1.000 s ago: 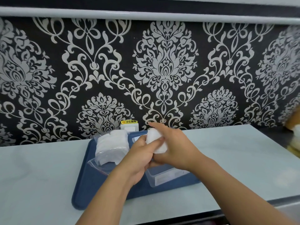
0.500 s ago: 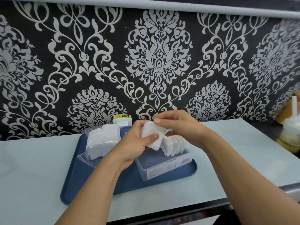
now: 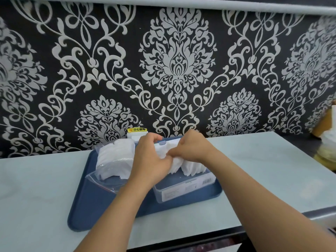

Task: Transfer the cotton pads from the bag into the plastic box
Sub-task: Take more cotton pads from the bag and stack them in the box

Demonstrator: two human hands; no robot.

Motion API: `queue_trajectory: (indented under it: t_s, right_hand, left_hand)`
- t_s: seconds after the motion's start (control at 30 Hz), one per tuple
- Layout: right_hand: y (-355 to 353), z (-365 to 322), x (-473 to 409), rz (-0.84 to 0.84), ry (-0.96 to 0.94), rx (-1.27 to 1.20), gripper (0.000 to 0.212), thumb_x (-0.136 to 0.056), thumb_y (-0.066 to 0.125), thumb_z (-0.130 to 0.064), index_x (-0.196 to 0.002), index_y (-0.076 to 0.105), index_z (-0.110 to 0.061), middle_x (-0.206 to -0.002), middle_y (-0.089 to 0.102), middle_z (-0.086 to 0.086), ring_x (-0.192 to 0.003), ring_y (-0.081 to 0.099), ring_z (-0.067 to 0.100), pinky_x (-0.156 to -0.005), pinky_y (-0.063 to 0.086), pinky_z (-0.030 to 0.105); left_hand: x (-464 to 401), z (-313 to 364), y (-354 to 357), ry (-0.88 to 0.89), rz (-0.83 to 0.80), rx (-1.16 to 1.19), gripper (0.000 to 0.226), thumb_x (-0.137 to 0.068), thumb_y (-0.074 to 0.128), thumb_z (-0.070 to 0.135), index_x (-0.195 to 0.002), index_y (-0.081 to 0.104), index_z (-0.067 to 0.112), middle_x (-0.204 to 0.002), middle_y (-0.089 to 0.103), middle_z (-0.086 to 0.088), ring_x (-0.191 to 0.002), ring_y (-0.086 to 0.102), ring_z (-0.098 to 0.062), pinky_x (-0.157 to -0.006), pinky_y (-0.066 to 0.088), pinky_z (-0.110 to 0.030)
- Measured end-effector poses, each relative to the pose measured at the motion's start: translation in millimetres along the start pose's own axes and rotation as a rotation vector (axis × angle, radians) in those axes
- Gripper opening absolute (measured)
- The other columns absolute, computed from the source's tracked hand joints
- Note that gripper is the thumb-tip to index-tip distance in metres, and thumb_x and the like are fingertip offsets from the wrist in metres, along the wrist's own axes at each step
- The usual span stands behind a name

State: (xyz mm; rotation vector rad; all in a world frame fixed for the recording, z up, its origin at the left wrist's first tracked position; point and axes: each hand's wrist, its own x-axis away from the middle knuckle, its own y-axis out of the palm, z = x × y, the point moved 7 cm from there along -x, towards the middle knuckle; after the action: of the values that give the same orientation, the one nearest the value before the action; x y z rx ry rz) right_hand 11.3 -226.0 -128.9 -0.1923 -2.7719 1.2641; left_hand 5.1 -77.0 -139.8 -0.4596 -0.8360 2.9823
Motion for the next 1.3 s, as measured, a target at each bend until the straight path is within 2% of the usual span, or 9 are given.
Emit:
queue_trajectory:
  t_s: [0.3, 0.5, 0.63, 0.73, 0.87, 0.97, 1.03, 1.13, 1.3]
  right_hand:
    - [6.8, -2.7, 0.1, 0.211, -0.038, 0.454, 0.044, -0.076, 0.076, -0.043, -0.072, 0.038, -0.019, -0.083, 0.058, -0.002, -0.074, 0.053, 0.02, -0.062, 0.041, 0.028]
    - [-31.9, 24.3, -5.7, 0.273, -0.032, -0.003, 0.037, -0.079, 0.069, -0.038, -0.057, 0.051, -0.014, -0.052, 0.046, -0.005, -0.051, 0.041, 0.016, -0.056, 0.039, 0.027]
    - [-29.4, 35.4, -0.3, 0.187, -0.214, -0.092, 0.038, -0.099, 0.044, -0.05, -0.123, 0.064, -0.027, -0.121, 0.061, -0.009, -0.114, 0.054, 0.013, -0.098, 0.043, 0.036]
    - [21.4, 45.9, 2.8, -0.14, -0.186, 0.238, 0.068, -0.099, 0.018, -0.067, -0.157, 0.026, -0.034, -0.166, 0.02, -0.009, -0.154, 0.01, 0.017, -0.123, 0.007, 0.055]
    - [18.3, 38.6, 5.7, -0.087, -0.165, 0.398, 0.071, -0.098, 0.015, -0.069, -0.16, 0.015, -0.033, -0.169, 0.007, -0.007, -0.156, -0.002, 0.018, -0.121, -0.004, 0.06]
    - [-11.9, 2.0, 21.0, 0.29, -0.283, 0.215, 0.058, -0.101, 0.032, -0.06, -0.14, 0.054, -0.023, -0.146, 0.053, 0.0, -0.139, 0.043, 0.023, -0.116, 0.031, 0.05]
    - [-17.5, -39.0, 47.4, 0.452, -0.475, -0.046, 0.033, -0.101, 0.049, -0.042, -0.1, 0.072, -0.019, -0.099, 0.072, -0.003, -0.095, 0.065, 0.017, -0.085, 0.052, 0.039]
    - [36.0, -97.2, 81.6, 0.166, -0.712, -0.005, 0.023, -0.091, 0.054, -0.025, -0.071, 0.062, -0.016, -0.065, 0.061, -0.002, -0.063, 0.057, 0.02, -0.059, 0.047, 0.038]
    - [127.3, -99.4, 76.9, -0.163, -0.495, 0.414, 0.018, -0.096, 0.051, -0.016, -0.11, 0.063, -0.012, -0.112, 0.066, 0.015, -0.097, 0.064, 0.037, -0.07, 0.038, 0.034]
  left_hand:
    - [9.8, 7.4, 26.0, -0.082, -0.185, -0.348, 0.016, -0.093, 0.055, 0.011, -0.108, 0.06, 0.013, -0.109, 0.065, -0.004, -0.092, 0.057, -0.021, -0.072, 0.043, -0.028]
    - [6.9, -0.3, 35.0, -0.102, -0.362, -0.396, 0.033, -0.094, 0.048, 0.013, -0.126, 0.056, 0.013, -0.124, 0.063, -0.005, -0.111, 0.06, -0.023, -0.093, 0.052, -0.037]
    - [9.9, 5.2, 47.1, -0.013, -0.428, -0.485, 0.033, -0.095, 0.049, 0.013, -0.127, 0.056, 0.018, -0.121, 0.063, -0.004, -0.103, 0.059, -0.022, -0.087, 0.051, -0.035]
    - [17.6, 7.7, 53.1, 0.049, -0.484, -0.573, 0.03, -0.097, 0.048, 0.016, -0.125, 0.056, 0.018, -0.109, 0.06, -0.002, -0.095, 0.058, -0.021, -0.081, 0.05, -0.034]
    - [19.2, 14.4, 36.7, 0.088, -0.4, -0.537, 0.025, -0.097, 0.044, 0.015, -0.112, 0.064, 0.017, -0.109, 0.062, -0.006, -0.096, 0.06, -0.024, -0.086, 0.054, -0.039]
    - [12.1, 26.4, -6.1, 0.19, -0.122, -0.39, 0.029, -0.091, 0.05, 0.014, -0.104, 0.075, 0.023, -0.1, 0.073, 0.001, -0.092, 0.067, -0.018, -0.085, 0.057, -0.038]
    - [10.9, 27.9, -56.2, 0.244, 0.153, -0.225, 0.028, -0.081, 0.058, 0.015, -0.099, 0.077, 0.025, -0.091, 0.075, 0.009, -0.082, 0.068, -0.01, -0.076, 0.059, -0.032]
    - [12.5, 1.5, -120.0, 0.222, 0.391, -0.094, 0.035, -0.069, 0.06, 0.011, -0.1, 0.072, 0.022, -0.093, 0.069, 0.011, -0.083, 0.064, -0.01, -0.073, 0.054, -0.028]
    - [6.4, -85.2, -135.2, -0.147, 0.096, -0.191, 0.07, -0.072, 0.074, 0.008, -0.136, 0.053, 0.026, -0.137, 0.048, 0.001, -0.128, 0.047, -0.022, -0.099, 0.038, -0.03]
